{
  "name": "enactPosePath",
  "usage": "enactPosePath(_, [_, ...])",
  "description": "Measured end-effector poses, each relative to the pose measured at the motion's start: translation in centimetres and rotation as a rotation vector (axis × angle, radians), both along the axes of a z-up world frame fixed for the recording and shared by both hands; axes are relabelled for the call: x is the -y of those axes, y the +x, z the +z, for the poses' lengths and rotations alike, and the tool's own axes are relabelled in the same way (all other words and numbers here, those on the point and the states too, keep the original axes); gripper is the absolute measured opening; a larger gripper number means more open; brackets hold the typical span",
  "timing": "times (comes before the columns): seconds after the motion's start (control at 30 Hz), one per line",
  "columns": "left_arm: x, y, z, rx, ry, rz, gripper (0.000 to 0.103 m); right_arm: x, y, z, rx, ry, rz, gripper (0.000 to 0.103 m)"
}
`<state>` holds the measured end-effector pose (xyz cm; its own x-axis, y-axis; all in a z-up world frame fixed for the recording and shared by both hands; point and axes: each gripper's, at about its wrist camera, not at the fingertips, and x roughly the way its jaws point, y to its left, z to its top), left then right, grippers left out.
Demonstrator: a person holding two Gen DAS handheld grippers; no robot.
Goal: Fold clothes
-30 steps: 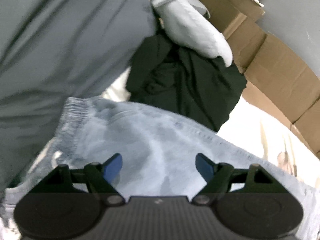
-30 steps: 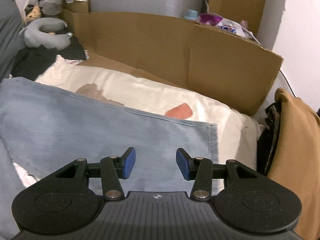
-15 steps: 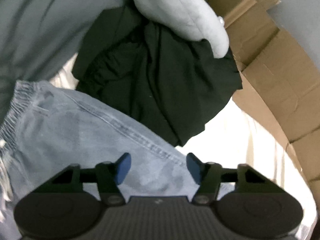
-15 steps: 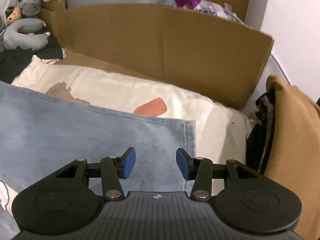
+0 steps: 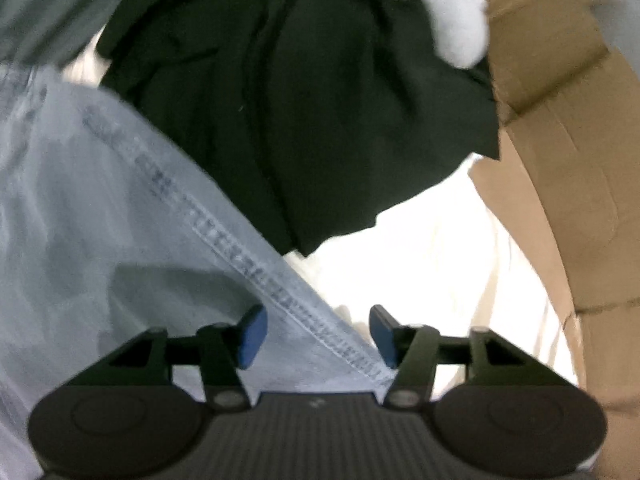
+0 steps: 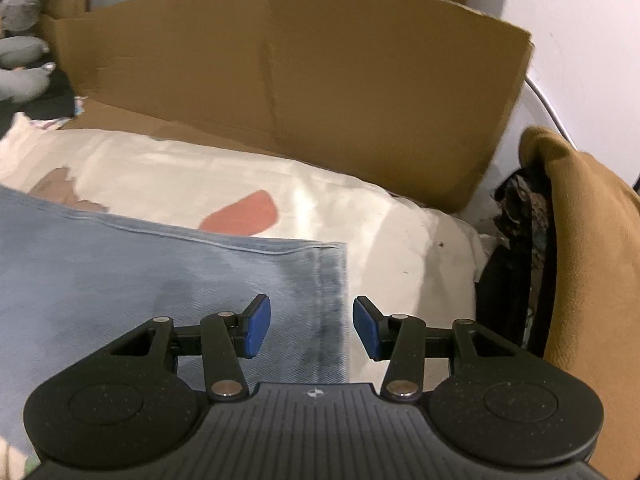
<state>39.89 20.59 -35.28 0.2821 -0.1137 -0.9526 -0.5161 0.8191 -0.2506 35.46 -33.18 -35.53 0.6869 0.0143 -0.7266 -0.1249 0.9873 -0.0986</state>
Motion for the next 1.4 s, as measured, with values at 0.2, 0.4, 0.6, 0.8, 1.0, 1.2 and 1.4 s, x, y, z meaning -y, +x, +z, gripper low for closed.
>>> enactPosePath(0.2, [-0.4,-0.2,-1.3,-0.024,-0.011,0.065,0.050,0.4,1.7,-1.1,0.005,0.022,-0.017,0.061])
enactPosePath(0.4, [-0.7,-0.4,-1.6,-0.033,0.001,0.078,0.033,0.8,4.0,-2.3,0.003,0.056,-0.045,0.061])
enactPosePath(0.6, [-2.1,-1.3,-1.7,-0.021,-0.047,0.092,0.011,0.9,5.7,-3.5,-0.015,0.070,-0.044,0.044])
enactPosePath(0.8, [-2.4,-1.9,-0.3,0.039,-0.063,0.041,0.005,0.3,5.1,-1.8,0.048,0.010,0.004,0.018])
enactPosePath(1.0, [-2.2,-1.6,0.8,0.074,-0.068,0.020,0.005,0.5,4.8,0.1,0.117,-0.006,-0.003,0.018])
enactPosePath(1.2, [-2.1,-1.4,0.5,0.098,-0.077,0.019,0.005,-0.3,6.5,1.1,0.139,-0.068,-0.039,0.017])
enactPosePath(1.4, [-2.4,-1.3,0.8,0.111,-0.092,0.017,0.005,-1.1,8.4,1.8,0.148,-0.106,-0.066,0.017])
